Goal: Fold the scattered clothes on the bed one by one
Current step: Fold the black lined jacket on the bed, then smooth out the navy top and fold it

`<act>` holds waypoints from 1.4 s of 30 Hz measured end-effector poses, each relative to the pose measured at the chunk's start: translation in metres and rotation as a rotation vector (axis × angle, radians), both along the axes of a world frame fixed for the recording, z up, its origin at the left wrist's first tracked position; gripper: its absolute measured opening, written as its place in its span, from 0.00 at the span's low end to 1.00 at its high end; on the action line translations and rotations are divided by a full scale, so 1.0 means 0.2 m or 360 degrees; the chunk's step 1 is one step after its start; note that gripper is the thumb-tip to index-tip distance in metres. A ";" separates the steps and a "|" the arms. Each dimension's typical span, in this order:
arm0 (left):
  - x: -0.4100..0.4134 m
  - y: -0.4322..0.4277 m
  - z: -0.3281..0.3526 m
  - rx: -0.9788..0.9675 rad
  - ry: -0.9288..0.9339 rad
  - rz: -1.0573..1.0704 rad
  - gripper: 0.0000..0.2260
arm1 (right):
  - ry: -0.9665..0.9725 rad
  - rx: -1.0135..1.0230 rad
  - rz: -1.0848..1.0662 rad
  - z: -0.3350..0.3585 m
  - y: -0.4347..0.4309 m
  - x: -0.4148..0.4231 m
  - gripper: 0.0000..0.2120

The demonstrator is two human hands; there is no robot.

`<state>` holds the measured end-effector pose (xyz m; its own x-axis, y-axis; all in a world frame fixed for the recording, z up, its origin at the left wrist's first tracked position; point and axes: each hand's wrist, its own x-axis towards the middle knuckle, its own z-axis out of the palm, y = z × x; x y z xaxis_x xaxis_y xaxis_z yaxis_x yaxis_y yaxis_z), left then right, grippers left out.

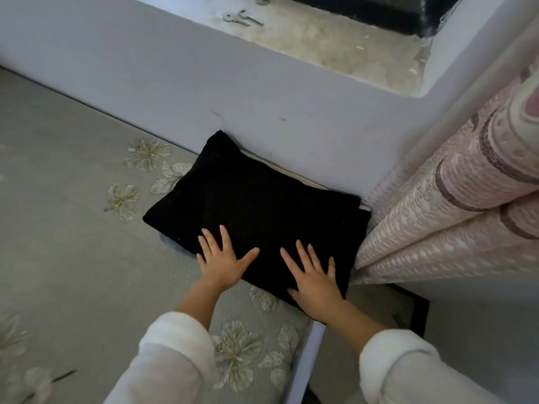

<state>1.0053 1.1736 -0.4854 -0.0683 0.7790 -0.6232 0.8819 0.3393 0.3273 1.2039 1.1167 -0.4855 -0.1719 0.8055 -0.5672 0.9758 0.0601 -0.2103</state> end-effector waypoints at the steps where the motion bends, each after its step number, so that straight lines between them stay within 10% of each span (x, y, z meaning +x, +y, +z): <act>1: -0.01 0.01 0.01 -0.0004 0.0000 -0.0025 0.45 | -0.0090 0.0031 0.0035 -0.01 0.01 0.00 0.42; 17: -0.21 -0.86 0.42 0.0245 -0.0100 0.0347 0.30 | 0.0036 0.0256 0.0333 0.42 -0.32 -0.33 0.32; 42: -0.95 -3.96 0.93 0.0547 0.0432 0.2090 0.23 | 0.0484 0.0126 0.2157 0.89 -2.77 -1.80 0.31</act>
<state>0.8147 0.3825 -0.2990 -0.9511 0.1601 -0.2642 0.0308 0.9002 0.4344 0.8440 0.5625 -0.3077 -0.9428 -0.0583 -0.3282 0.0652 0.9333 -0.3530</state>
